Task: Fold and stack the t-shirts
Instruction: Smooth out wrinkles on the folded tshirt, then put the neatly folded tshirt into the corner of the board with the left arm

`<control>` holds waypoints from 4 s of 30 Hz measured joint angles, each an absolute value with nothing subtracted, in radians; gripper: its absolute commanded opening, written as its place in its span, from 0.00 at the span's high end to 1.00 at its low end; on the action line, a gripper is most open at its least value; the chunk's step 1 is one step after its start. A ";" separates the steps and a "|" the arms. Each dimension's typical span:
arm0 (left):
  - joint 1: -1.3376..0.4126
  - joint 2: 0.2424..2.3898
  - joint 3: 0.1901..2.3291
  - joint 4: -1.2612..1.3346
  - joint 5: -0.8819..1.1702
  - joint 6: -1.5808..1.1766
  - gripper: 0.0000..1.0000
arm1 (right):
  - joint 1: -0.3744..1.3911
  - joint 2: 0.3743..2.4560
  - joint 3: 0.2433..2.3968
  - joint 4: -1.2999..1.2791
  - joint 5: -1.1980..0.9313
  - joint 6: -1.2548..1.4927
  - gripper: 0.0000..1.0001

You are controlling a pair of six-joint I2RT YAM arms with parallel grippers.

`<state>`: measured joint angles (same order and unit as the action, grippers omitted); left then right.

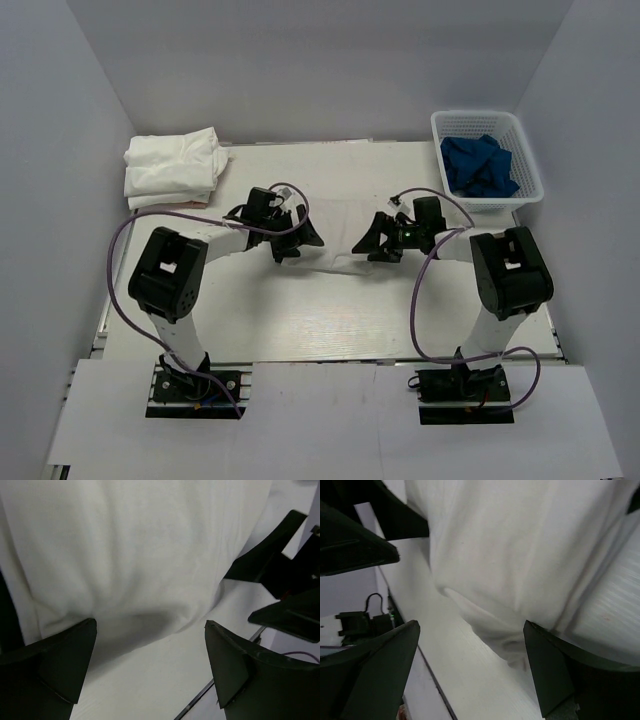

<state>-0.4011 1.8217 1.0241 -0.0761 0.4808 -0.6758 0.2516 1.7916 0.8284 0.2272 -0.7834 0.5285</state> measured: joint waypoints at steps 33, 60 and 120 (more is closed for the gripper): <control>-0.392 2.099 1.538 -0.544 0.286 -0.400 0.26 | 0.243 1.185 0.836 -0.241 -0.694 0.250 0.09; -0.365 2.032 1.740 -0.664 0.041 -0.121 1.00 | 0.241 1.131 0.834 -0.291 -0.603 0.202 0.09; 0.376 2.300 2.233 -0.535 0.135 0.320 0.00 | 0.242 1.479 1.101 -0.312 -0.659 0.281 0.09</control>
<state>0.3763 2.2997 2.2330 -0.5350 0.1349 0.3199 0.2424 1.4788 1.1007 -0.3119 -0.6590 0.2806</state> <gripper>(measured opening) 0.994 0.907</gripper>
